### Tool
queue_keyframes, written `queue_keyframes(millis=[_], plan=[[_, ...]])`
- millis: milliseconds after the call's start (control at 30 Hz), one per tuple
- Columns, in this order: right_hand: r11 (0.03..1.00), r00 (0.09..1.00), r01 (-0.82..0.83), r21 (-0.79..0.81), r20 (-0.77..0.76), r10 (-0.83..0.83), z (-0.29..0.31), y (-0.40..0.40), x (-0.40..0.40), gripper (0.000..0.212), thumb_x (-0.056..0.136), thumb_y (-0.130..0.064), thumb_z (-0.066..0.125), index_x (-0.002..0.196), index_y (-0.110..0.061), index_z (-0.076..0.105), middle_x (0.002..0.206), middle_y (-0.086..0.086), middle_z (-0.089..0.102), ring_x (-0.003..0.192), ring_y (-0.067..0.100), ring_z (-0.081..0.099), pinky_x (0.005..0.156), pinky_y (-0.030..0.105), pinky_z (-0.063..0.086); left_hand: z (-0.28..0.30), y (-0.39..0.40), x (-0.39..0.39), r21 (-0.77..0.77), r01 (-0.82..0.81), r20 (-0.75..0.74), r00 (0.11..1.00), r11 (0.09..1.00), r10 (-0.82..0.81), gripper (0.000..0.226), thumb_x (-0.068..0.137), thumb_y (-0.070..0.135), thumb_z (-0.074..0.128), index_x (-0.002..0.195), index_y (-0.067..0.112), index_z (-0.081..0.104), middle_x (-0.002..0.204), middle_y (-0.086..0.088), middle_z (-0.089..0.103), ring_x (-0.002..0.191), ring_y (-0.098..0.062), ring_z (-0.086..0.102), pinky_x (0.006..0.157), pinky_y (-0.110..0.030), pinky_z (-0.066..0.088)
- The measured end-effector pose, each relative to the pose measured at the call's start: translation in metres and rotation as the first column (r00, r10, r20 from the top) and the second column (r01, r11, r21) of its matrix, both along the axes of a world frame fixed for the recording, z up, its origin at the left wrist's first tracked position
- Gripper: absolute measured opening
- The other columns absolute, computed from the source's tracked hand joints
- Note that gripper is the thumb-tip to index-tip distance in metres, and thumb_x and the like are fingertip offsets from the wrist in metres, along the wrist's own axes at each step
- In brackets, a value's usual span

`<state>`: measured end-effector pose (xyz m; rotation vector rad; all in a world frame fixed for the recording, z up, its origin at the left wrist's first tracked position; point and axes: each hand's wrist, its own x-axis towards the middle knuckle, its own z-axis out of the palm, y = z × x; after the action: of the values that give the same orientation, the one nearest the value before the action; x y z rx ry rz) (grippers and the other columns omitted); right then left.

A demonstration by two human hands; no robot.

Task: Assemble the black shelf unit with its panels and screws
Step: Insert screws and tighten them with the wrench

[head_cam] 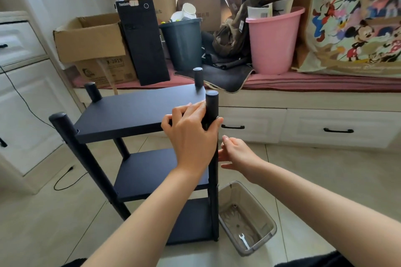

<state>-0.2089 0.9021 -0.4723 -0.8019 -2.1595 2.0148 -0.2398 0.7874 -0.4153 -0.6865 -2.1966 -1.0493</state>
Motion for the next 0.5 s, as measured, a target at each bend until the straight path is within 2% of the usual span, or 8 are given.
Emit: queue_keyframes(millis=[67,133,200,267,367,433,500], plan=[[0.998,1.0,0.026,-0.053,0.0,-0.026,0.0,0.01,0.002,0.045,0.108,-0.039,0.026,0.111,-0.005,0.055,0.08,0.004,0.074,0.09,0.02,0.071,0.092,0.044,0.055,0.001,0.013,0.007,0.01,0.016,-0.001,1.0,1.0,-0.016,0.036,0.083,0.034,0.08,0.114,0.017,0.075,0.113,0.003,0.074,0.114,-0.024,0.056,0.093,-0.034,0.021],[0.991,0.999,0.032,-0.128,-0.005,-0.033,0.0,0.018,0.004,0.05,0.109,-0.038,0.024,0.124,0.001,0.053,0.077,0.005,0.076,0.079,0.016,0.074,0.081,0.038,0.057,0.002,0.024,0.013,0.021,0.019,0.003,1.0,1.0,-0.019,0.035,0.082,0.034,0.081,0.113,0.018,0.076,0.113,0.005,0.074,0.113,-0.023,0.054,0.092,-0.034,0.02],[0.982,0.999,0.046,-0.182,0.003,-0.046,-0.002,0.023,0.006,0.052,0.109,-0.038,0.023,0.129,-0.001,0.053,0.079,0.007,0.077,0.07,0.014,0.074,0.072,0.034,0.055,0.001,0.033,0.016,0.012,0.013,0.007,1.0,1.0,-0.013,0.036,0.082,0.035,0.08,0.115,0.02,0.075,0.114,0.006,0.073,0.114,-0.021,0.053,0.094,-0.036,0.021],[0.969,0.998,0.065,-0.24,-0.002,-0.068,-0.004,0.027,0.006,0.051,0.109,-0.038,0.024,0.129,-0.001,0.053,0.078,0.008,0.076,0.067,0.014,0.074,0.072,0.035,0.053,0.001,0.036,0.018,-0.004,0.002,-0.002,1.0,1.0,-0.002,0.037,0.083,0.036,0.079,0.116,0.02,0.074,0.115,0.006,0.073,0.114,-0.021,0.052,0.096,-0.037,0.022],[0.943,0.995,0.072,-0.325,-0.041,-0.09,-0.009,0.027,0.004,0.046,0.109,-0.037,0.025,0.118,0.0,0.052,0.074,0.007,0.075,0.072,0.016,0.074,0.081,0.039,0.052,0.003,0.034,0.014,-0.016,-0.027,-0.009,1.0,0.999,0.027,0.038,0.086,0.038,0.076,0.119,0.02,0.073,0.117,0.005,0.072,0.117,-0.021,0.05,0.099,-0.039,0.022],[0.924,0.99,0.074,-0.376,-0.083,-0.113,-0.011,0.022,0.002,0.039,0.11,-0.034,0.024,0.097,-0.007,0.049,0.065,0.005,0.073,0.07,0.015,0.074,0.079,0.037,0.05,0.005,0.03,0.01,-0.025,-0.056,-0.013,0.998,0.998,0.056,0.037,0.087,0.039,0.074,0.119,0.02,0.073,0.117,0.006,0.071,0.117,-0.02,0.049,0.099,-0.037,0.021],[0.914,0.984,0.078,-0.398,-0.116,-0.134,-0.012,0.014,-0.003,0.035,0.11,-0.033,0.025,0.087,-0.013,0.042,0.06,0.002,0.07,0.065,0.011,0.073,0.075,0.035,0.048,0.008,0.024,0.004,-0.027,-0.08,-0.017,0.997,0.996,0.079,0.035,0.088,0.041,0.073,0.117,0.022,0.073,0.116,0.008,0.071,0.116,-0.019,0.048,0.097,-0.034,0.018]])
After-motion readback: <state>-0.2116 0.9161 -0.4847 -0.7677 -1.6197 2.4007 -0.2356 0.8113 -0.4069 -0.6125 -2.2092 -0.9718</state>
